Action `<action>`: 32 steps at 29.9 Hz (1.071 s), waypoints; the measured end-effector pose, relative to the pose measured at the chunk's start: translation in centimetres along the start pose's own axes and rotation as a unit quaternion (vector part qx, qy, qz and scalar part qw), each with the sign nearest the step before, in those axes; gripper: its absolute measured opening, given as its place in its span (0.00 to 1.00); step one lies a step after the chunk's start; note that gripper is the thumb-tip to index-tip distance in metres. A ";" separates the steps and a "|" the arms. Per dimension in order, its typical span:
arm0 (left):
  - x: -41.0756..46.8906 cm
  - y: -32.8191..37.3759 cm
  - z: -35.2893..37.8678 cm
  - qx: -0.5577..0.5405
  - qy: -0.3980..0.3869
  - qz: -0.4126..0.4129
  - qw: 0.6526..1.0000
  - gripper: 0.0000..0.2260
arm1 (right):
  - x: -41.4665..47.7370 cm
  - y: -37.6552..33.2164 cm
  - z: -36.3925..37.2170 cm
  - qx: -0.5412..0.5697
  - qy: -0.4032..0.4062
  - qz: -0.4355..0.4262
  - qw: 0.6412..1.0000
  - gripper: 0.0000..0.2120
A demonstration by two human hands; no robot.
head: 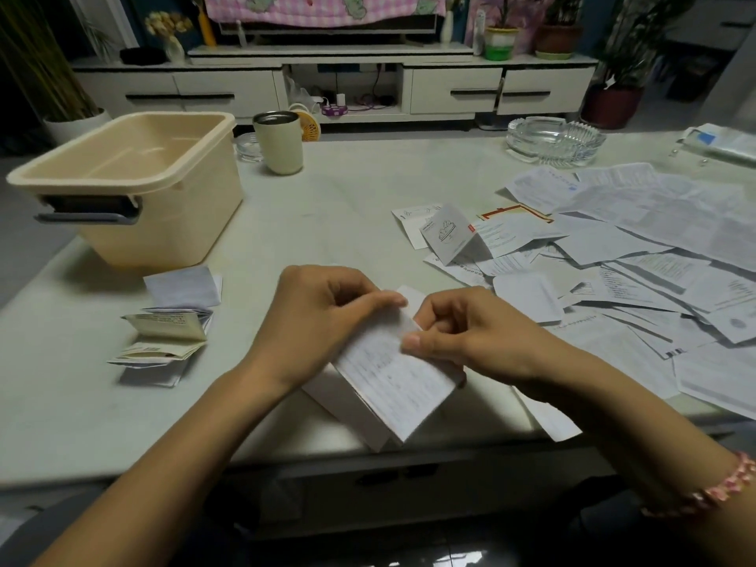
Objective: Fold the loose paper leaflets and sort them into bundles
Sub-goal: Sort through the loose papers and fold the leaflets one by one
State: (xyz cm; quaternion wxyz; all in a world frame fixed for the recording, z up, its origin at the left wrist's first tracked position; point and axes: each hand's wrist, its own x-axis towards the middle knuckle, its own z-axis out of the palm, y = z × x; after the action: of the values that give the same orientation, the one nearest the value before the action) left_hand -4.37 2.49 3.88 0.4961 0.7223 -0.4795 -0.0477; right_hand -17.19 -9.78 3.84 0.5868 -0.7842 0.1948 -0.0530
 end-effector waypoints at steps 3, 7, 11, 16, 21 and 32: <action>0.8 0.0 -1.0 -0.076 0.109 -0.082 0.988 0.08 | 0.2 0.1 -0.2 0.036 0.064 0.003 0.997 0.09; 0.3 0.1 -0.2 -0.229 -0.006 -0.265 0.937 0.21 | 0.3 0.8 -0.3 0.102 0.093 -0.004 0.990 0.05; -0.7 0.9 0.9 -0.361 -0.151 -0.380 0.838 0.26 | 0.2 0.5 0.2 0.106 0.095 -0.060 0.988 0.10; -0.7 0.5 0.9 -0.332 -0.187 -0.349 0.856 0.21 | 0.4 0.7 0.5 0.108 0.142 -0.100 0.979 0.22; -0.9 0.9 1.2 -0.338 -0.186 -0.324 0.864 0.11 | 0.5 0.6 0.6 0.106 0.183 -0.120 0.970 0.19; -1.0 0.0 2.4 -0.254 -0.036 -0.228 0.939 0.08 | 1.6 1.3 2.0 0.011 0.201 -0.100 0.974 0.11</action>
State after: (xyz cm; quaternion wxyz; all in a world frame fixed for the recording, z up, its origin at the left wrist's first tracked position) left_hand -6.21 1.57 2.24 0.6211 0.6601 -0.2916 -0.3056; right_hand -15.41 -8.91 1.79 0.5360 -0.7664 0.2285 -0.2703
